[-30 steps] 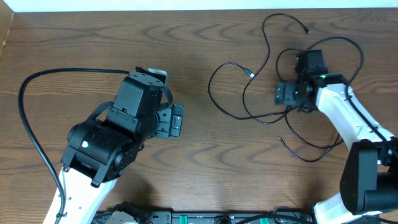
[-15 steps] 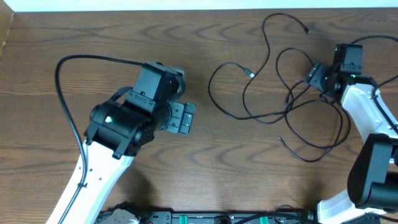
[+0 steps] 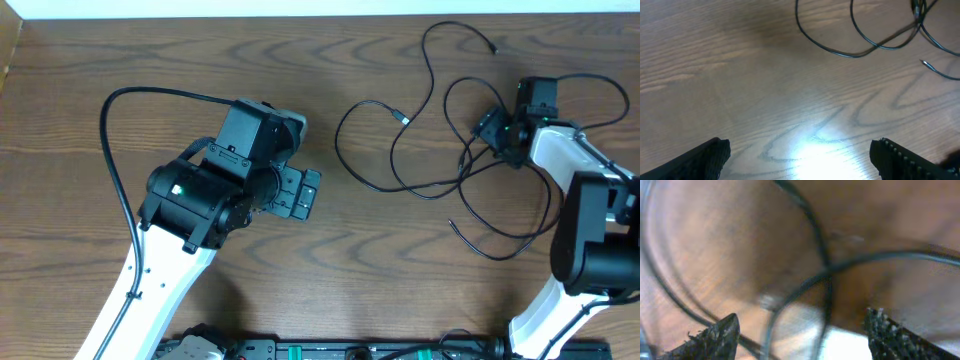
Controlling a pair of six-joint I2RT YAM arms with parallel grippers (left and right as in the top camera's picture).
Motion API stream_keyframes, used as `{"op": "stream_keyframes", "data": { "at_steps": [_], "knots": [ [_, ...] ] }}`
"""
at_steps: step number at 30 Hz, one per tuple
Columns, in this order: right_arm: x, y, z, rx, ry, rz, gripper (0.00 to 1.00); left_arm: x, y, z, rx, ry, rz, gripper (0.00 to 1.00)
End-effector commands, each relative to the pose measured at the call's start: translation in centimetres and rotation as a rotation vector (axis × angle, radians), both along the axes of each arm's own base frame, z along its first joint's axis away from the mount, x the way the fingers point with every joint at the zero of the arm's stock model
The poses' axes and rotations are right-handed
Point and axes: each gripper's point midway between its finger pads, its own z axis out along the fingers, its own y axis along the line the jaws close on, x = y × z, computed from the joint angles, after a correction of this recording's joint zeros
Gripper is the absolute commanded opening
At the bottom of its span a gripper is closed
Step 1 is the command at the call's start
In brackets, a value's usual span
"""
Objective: Untangle cables
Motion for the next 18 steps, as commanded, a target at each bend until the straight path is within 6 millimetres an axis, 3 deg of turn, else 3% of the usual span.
{"op": "stream_keyframes", "data": {
  "at_steps": [1,7,11,13,15,18],
  "knots": [
    [-2.8,3.0,-6.2,0.111,0.159,0.033,0.73,-0.2,-0.3,-0.1,-0.004,0.004,-0.026,0.96],
    [-3.7,5.8,-8.1,0.141,0.204,0.109,0.54,-0.2,-0.3,-0.1,-0.005,0.004,-0.026,0.95],
    [-4.2,7.5,-8.2,0.125,0.220,0.182,0.25,-0.2,-0.3,-0.1,-0.005,0.004,-0.026,0.95],
    [-4.7,7.9,-8.3,0.125,0.237,0.194,0.01,-0.2,-0.3,-0.1,-0.004,0.004,-0.026,0.95],
    [-5.4,8.3,-8.4,0.133,0.264,0.206,0.01,-0.2,-0.3,-0.1,-0.005,0.004,-0.026,0.95],
    [-6.7,10.6,-7.5,0.260,0.280,0.349,0.01,-0.2,-0.3,-0.1,-0.005,0.004,-0.026,0.95]
  ]
}}
